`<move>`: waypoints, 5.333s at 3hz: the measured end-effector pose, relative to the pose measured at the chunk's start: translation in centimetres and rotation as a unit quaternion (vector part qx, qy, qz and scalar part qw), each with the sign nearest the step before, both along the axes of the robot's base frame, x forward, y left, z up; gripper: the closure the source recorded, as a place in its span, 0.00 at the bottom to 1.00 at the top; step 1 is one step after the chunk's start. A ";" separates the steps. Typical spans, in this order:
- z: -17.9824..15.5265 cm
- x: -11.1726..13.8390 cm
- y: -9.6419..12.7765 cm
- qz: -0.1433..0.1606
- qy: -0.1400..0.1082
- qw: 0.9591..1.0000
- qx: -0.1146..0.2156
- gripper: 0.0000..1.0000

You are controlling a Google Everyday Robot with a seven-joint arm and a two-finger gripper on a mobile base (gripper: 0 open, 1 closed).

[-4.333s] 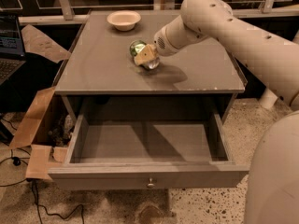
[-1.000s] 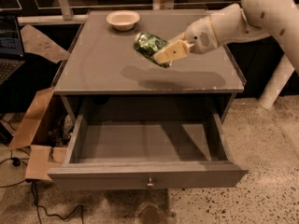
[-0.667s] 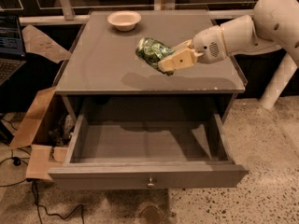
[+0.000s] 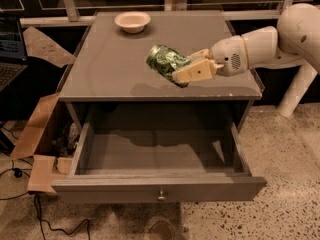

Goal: Place green can into top drawer

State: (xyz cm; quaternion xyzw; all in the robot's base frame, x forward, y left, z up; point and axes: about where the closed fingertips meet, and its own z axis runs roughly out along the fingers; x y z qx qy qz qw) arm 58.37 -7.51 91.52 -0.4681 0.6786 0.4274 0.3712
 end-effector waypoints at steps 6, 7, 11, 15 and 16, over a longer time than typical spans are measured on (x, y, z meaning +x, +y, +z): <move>-10.6 -7.3 -2.3 -0.094 0.039 0.991 -0.092 1.00; -13.3 -6.5 -2.6 -0.091 0.067 0.987 -0.112 1.00; -22.2 -6.1 -0.9 -0.119 0.151 0.979 -0.060 1.00; -26.6 -6.2 0.2 -0.105 0.204 0.972 -0.044 0.39; -26.6 -6.2 0.2 -0.105 0.204 0.972 -0.044 0.15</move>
Offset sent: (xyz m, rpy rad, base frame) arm -0.0978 0.0031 -0.0258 0.0937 0.0142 0.0383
